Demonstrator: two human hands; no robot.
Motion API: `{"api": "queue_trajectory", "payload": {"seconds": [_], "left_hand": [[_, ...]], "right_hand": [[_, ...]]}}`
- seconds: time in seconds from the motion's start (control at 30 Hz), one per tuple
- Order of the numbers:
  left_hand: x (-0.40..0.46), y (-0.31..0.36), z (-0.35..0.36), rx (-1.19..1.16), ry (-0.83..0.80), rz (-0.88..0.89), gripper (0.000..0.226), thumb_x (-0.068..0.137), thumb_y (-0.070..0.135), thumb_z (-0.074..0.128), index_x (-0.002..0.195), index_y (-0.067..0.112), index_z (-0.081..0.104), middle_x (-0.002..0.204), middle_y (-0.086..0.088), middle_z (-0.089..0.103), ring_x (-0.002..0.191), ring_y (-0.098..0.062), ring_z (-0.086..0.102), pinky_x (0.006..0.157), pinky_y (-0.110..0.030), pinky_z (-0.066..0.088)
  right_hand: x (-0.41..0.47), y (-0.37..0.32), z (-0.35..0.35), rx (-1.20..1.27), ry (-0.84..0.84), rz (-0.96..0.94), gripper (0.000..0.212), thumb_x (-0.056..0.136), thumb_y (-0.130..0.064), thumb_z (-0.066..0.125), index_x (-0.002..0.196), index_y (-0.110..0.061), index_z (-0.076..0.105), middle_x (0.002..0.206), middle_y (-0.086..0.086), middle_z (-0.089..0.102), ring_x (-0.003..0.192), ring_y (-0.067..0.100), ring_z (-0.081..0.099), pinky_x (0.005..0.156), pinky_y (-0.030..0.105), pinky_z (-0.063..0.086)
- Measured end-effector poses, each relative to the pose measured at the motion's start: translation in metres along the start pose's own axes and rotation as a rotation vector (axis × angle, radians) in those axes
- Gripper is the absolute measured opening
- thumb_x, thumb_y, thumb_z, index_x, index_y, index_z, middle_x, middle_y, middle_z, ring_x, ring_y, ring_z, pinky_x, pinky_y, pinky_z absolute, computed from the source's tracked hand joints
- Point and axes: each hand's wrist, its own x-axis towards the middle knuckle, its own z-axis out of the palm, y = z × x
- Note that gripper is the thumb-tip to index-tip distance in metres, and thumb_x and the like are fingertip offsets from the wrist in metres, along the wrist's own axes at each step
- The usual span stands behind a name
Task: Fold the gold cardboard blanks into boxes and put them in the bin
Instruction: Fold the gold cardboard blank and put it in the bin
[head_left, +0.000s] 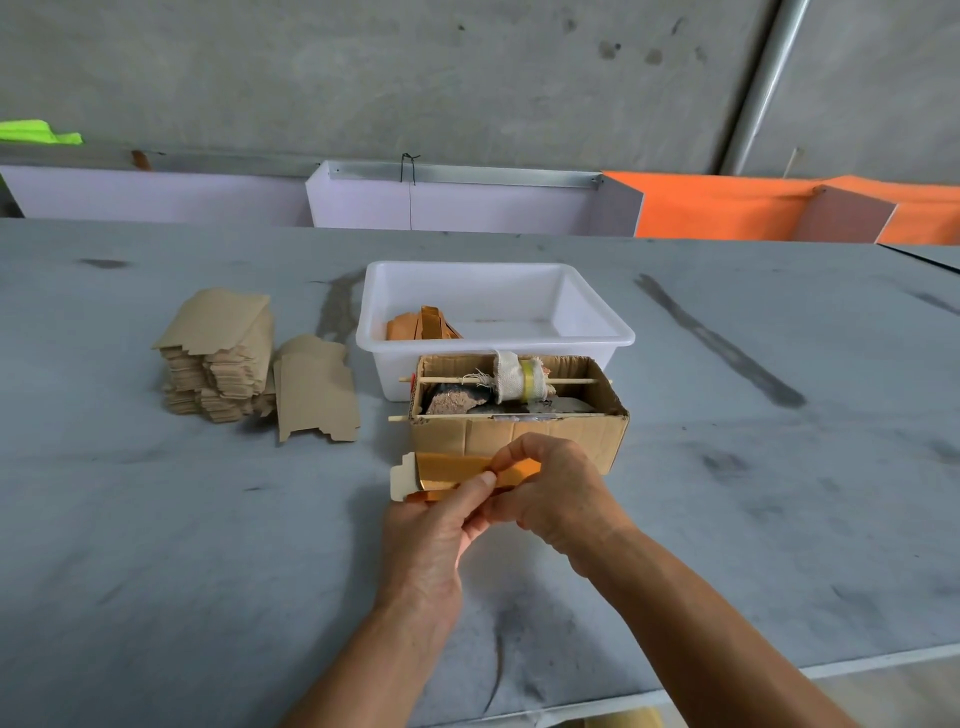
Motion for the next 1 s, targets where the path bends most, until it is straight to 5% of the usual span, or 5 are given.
{"api": "queue_trajectory", "payload": {"seconds": [0.33,0.6,0.7,0.83,1.0], "left_hand": [[0.0019,0.0006,-0.0009,-0.012,0.006,-0.047,0.021,0.081,-0.003,0.063,0.071,0.012,0.074,0.077,-0.013,0.073,0.071,-0.023,0.072,0.055,-0.027,0.055],[0.0028,-0.0009,-0.0008,-0.066,0.007,-0.065,0.011,0.085,0.003,0.061,0.090,0.010,0.069,0.079,-0.010,0.074,0.072,-0.021,0.072,0.055,-0.026,0.056],[0.0043,-0.0037,-0.0026,-0.040,-0.014,-0.054,0.011,0.076,0.008,0.069,0.071,0.016,0.076,0.077,-0.008,0.074,0.072,-0.021,0.073,0.057,-0.027,0.057],[0.0053,-0.0039,-0.0027,-0.050,-0.009,-0.064,0.033,0.057,0.014,0.077,0.089,0.012,0.070,0.084,-0.010,0.075,0.079,-0.023,0.073,0.058,-0.028,0.057],[0.0040,-0.0013,0.0017,-0.050,-0.030,-0.065,0.024,0.049,0.007,0.077,0.071,0.019,0.077,0.080,-0.007,0.075,0.075,-0.020,0.073,0.056,-0.027,0.056]], "right_hand": [[0.0010,0.0014,-0.0016,-0.005,0.000,-0.001,0.028,0.071,-0.004,0.080,0.087,-0.020,0.063,0.097,0.006,0.063,0.085,0.018,0.060,0.066,0.026,0.053],[-0.0035,0.0074,-0.0038,0.039,0.027,-0.029,0.033,0.071,-0.005,0.079,0.093,-0.021,0.061,0.089,0.001,0.065,0.075,0.011,0.061,0.056,0.020,0.048],[-0.0034,0.0079,-0.0049,0.038,0.034,-0.020,0.033,0.071,-0.006,0.080,0.091,-0.022,0.059,0.089,0.003,0.066,0.074,0.012,0.061,0.056,0.021,0.048],[-0.0025,0.0063,-0.0059,0.045,0.033,-0.014,0.034,0.070,-0.005,0.080,0.089,-0.023,0.058,0.081,0.000,0.064,0.068,0.010,0.059,0.054,0.021,0.047],[-0.0012,0.0050,-0.0059,0.024,0.025,-0.017,0.037,0.068,-0.004,0.081,0.090,-0.023,0.057,0.084,0.005,0.065,0.068,0.012,0.057,0.056,0.023,0.046]]}}
